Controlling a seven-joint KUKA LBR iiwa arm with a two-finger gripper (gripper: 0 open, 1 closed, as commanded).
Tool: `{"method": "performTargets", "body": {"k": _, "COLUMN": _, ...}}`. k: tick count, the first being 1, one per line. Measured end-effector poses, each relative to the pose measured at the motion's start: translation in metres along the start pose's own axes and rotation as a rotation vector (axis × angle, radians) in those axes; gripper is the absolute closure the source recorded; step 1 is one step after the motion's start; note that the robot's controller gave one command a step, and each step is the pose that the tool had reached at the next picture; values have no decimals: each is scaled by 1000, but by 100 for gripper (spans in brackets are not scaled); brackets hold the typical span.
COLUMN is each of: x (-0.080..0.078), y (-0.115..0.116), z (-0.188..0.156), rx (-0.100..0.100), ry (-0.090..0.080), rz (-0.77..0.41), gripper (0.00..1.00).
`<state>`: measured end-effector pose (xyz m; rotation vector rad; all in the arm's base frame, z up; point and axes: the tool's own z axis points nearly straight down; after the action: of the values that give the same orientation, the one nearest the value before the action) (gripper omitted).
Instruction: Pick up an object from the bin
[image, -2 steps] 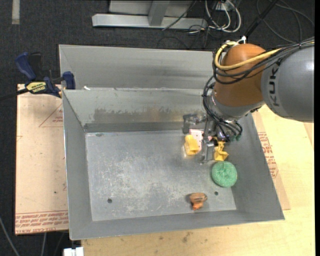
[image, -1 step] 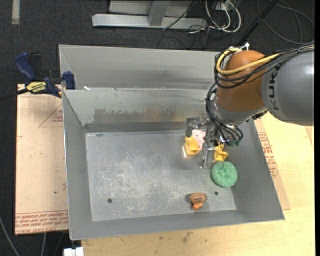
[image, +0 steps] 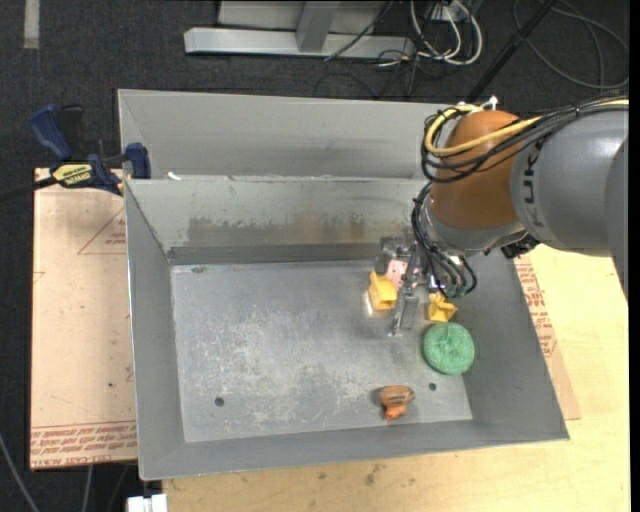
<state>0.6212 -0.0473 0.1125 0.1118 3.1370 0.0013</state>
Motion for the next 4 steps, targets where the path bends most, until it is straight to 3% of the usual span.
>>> {"method": "performTargets", "body": {"k": 1, "x": -9, "y": -11, "z": 27, "rx": 0, "ry": -3, "rz": -112, "gripper": 0}}
{"method": "performTargets", "body": {"k": 2, "x": -11, "y": -14, "z": 33, "rx": -1, "ry": -4, "rz": -123, "gripper": 0}}
{"method": "performTargets", "body": {"k": 3, "x": -10, "y": -17, "z": 35, "rx": -1, "ry": -2, "rz": -108, "gripper": 0}}
{"method": "performTargets", "body": {"k": 4, "x": -15, "y": -11, "z": 9, "rx": 0, "ry": 0, "rz": -6, "gripper": 0}}
